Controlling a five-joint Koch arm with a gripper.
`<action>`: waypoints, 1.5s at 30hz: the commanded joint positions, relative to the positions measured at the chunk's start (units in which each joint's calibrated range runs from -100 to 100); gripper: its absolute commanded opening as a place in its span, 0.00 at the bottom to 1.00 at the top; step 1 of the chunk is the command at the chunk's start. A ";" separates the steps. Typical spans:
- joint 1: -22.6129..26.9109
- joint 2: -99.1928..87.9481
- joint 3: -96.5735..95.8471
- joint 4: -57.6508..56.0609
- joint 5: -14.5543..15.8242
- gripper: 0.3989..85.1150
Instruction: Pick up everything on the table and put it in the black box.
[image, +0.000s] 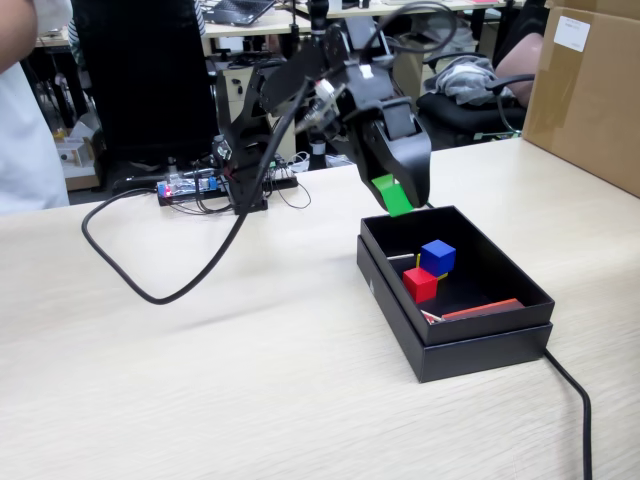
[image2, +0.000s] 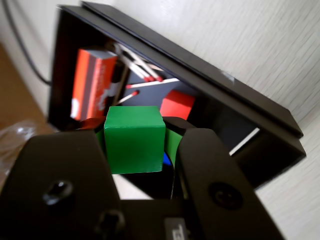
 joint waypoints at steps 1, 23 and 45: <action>0.39 2.75 3.32 0.84 0.49 0.12; 2.54 12.62 -2.21 0.76 3.27 0.20; -2.59 -51.98 -27.87 0.84 3.27 0.56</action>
